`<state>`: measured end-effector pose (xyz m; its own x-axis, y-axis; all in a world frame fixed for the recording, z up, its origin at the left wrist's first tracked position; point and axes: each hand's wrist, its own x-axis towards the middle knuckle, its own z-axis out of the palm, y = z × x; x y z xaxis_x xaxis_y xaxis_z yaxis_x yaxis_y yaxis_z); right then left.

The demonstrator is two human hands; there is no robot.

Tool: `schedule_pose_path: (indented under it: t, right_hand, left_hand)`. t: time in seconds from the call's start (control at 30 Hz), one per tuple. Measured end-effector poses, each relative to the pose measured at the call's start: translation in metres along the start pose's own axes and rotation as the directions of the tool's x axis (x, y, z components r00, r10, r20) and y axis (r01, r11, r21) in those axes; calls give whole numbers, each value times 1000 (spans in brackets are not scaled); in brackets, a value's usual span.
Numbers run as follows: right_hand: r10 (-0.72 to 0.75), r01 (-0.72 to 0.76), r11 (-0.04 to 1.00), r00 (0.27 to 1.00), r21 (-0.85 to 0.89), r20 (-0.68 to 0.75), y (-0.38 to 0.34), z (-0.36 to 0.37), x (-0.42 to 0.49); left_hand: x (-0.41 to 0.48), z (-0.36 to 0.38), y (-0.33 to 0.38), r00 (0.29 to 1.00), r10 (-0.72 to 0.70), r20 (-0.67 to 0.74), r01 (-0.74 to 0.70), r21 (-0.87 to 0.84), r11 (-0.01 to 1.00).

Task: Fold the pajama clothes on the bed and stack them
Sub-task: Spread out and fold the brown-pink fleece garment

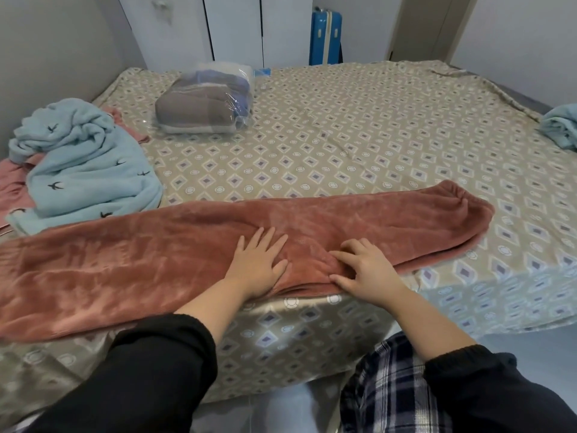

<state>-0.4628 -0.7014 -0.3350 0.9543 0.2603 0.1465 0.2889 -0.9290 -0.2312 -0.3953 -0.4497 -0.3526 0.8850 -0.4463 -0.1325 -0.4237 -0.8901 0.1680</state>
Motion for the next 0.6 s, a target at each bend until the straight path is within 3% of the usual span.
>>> schedule_pose_path:
  t: [0.1, 0.27, 0.43, 0.5, 0.57, 0.6]
  right_hand:
    - [-62, 77, 994, 981, 76, -182, 1, 3, -3]
    - [-202, 212, 977, 960, 33, -193, -9, 8, -5]
    - [-198, 238, 970, 892, 50, -406, -16, -3, -2]
    - [-231, 238, 971, 957, 18, -174, -20, -4, -3]
    - [-128, 119, 989, 986, 89, 109, -20, -6, -2]
    - [-52, 23, 985, 984, 168, 170, -18, -10, 1]
  left_hand:
    - [2, 9, -9, 997, 37, -62, -39, -15, 999]
    - [7, 7, -15, 998, 52, -34, -54, -68, 996]
    - [11, -5, -20, 996, 74, -40, -80, -150, 985]
    - [15, -14, -24, 987, 73, -140, -100, -198, 975]
    - [18, -17, -31, 955, -19, -297, -53, -233, 971]
    - [18, -15, -33, 923, -116, -366, 28, -235, 971]
